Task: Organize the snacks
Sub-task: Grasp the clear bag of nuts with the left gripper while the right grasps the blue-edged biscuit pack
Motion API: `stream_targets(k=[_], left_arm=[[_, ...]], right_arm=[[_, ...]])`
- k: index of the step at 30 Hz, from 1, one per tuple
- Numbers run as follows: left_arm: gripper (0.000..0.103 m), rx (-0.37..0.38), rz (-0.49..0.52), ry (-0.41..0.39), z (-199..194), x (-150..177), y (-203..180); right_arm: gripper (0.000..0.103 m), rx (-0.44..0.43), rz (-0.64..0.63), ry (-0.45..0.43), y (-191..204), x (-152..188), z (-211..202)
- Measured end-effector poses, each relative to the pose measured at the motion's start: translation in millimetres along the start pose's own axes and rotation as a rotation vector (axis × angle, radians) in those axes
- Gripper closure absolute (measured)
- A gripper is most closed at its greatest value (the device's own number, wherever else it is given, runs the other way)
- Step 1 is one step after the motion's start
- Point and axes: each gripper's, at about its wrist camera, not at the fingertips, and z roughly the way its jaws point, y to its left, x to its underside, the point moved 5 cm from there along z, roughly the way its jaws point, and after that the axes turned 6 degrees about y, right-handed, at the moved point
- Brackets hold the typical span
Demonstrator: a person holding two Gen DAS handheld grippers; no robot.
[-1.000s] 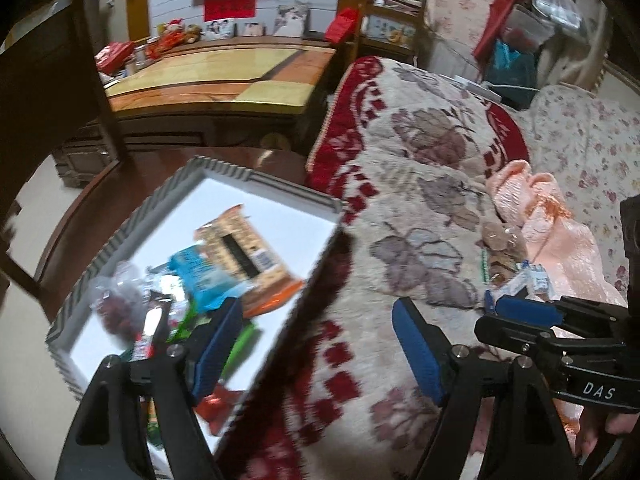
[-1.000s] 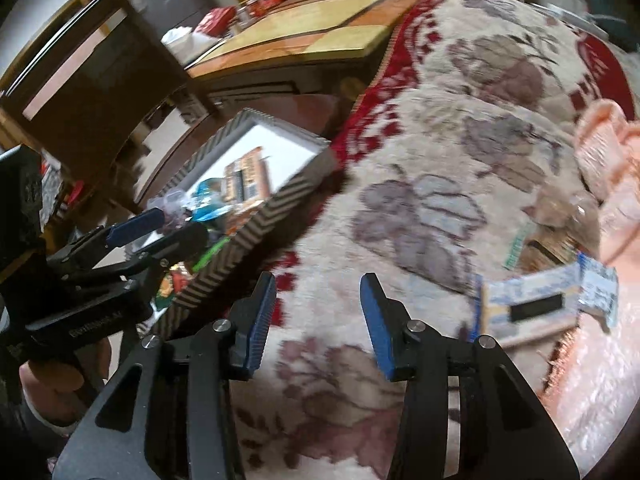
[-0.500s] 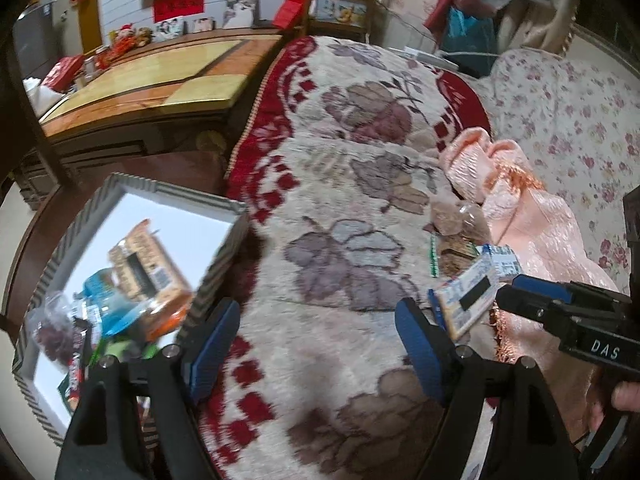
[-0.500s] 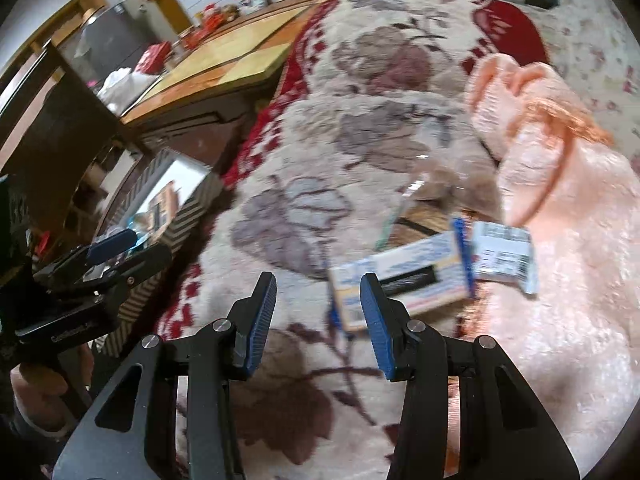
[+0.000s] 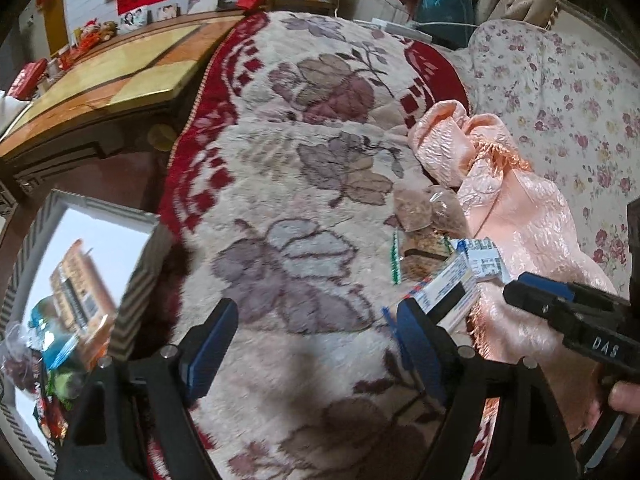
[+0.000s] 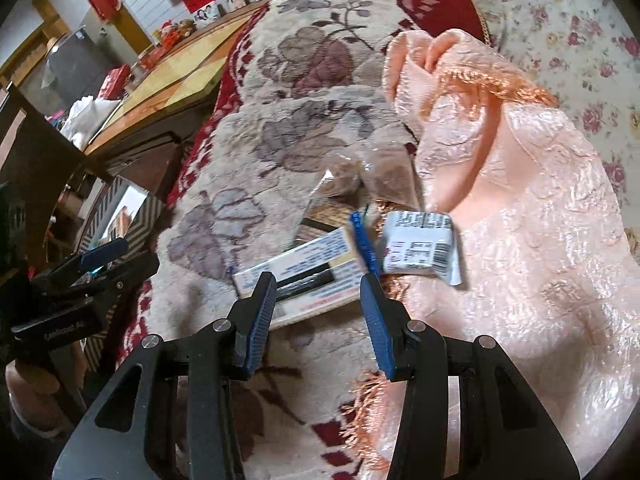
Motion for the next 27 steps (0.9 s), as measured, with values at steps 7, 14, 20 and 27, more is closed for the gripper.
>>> stream_targets(k=[7, 14, 20, 27], left_arm=[[0.019, 0.058, 0.052, 0.022, 20.3, -27.6, -26.6], [0.017, 0.133, 0.089, 0.089, 51.5, -54.9, -63.4], [0.015, 0.173, 0.079, 0.134, 84.3, -80.8, -97.8], [0.014, 0.154, 0.085, 0.195, 128.2, -99.5, -126.5]], right_arm=[[0.060, -0.007, 0.035, 0.006, -16.1, 0.7, 3.5], [0.050, -0.012, 0.085, 0.005, -32.6, 1.0, 7.2], [0.045, -0.009, 0.125, -0.001, -43.3, 1.2, 7.9], [0.043, -0.012, 0.189, 0.003, -56.4, 4.7, 10.4]])
